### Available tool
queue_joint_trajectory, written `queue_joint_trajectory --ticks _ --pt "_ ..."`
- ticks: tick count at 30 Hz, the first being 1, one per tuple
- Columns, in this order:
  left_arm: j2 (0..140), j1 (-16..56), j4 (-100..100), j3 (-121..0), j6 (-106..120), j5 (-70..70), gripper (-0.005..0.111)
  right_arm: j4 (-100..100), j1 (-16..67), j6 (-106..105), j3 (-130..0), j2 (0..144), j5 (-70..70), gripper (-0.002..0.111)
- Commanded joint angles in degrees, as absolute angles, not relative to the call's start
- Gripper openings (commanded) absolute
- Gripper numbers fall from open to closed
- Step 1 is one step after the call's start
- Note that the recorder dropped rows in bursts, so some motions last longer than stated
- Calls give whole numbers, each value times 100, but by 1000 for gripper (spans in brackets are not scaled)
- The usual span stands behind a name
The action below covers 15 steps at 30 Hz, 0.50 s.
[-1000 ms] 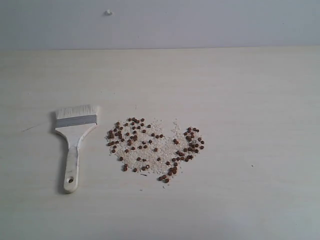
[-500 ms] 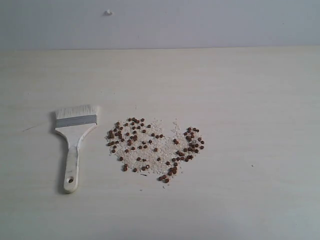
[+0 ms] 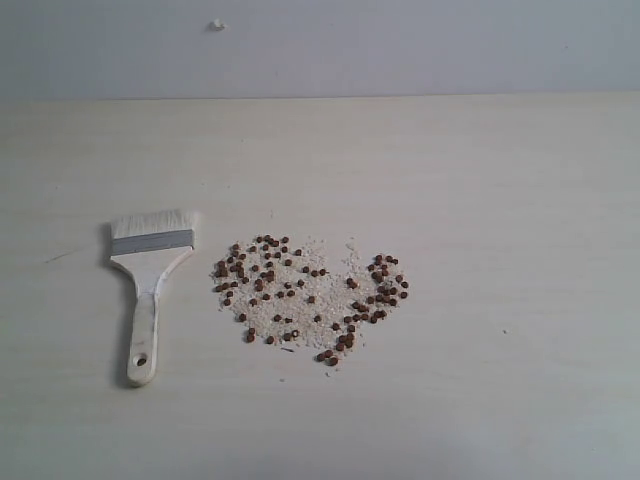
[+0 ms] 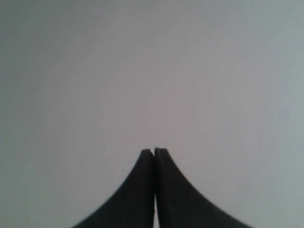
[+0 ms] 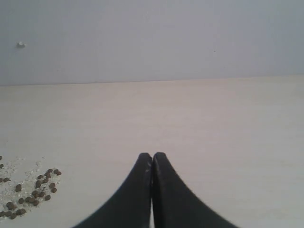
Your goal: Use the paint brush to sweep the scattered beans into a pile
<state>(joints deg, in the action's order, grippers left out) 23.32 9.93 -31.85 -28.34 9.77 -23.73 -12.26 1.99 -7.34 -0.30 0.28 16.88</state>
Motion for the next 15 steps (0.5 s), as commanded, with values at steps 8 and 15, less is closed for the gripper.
queue_joint_trajectory --ticks 8,15 --pt "7772 1027 -2337 -6230 1102 5100 0 -1207 199 -736 0 0 1655 0" --pt "8758 1898 -119 -6551 -528 6070 0 -1207 199 -736 0 0 1655 0"
